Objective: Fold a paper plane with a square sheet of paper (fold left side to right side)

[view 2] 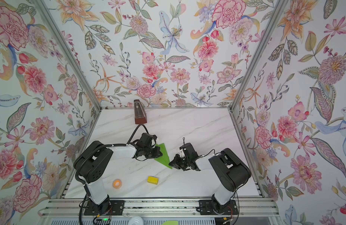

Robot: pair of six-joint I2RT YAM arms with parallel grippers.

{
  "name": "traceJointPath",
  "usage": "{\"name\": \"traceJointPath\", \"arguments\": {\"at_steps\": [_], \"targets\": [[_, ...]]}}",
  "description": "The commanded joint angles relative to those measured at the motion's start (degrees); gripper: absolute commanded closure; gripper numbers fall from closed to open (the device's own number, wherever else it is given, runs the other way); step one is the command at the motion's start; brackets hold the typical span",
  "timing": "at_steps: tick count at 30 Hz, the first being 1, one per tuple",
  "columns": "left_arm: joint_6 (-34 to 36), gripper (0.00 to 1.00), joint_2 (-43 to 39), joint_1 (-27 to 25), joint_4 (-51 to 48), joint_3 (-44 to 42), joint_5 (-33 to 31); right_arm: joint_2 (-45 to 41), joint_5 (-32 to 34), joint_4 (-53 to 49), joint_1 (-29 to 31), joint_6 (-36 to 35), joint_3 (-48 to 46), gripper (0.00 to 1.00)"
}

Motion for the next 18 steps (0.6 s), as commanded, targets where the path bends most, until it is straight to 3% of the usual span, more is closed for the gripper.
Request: {"name": "traceJointPath", "arguments": {"at_steps": [1, 18], "targets": [[2.2, 0.99, 2.8, 3.6, -9.4, -3.5, -9.9, 0.7, 4.6, -8.2, -0.5, 0.7, -2.4, 1.0], [3.8, 1.0, 4.4, 8.8, -10.0, -1.5, -11.0, 0.2, 4.8, -8.9, -0.5, 0.6, -2.4, 0.99]]}}
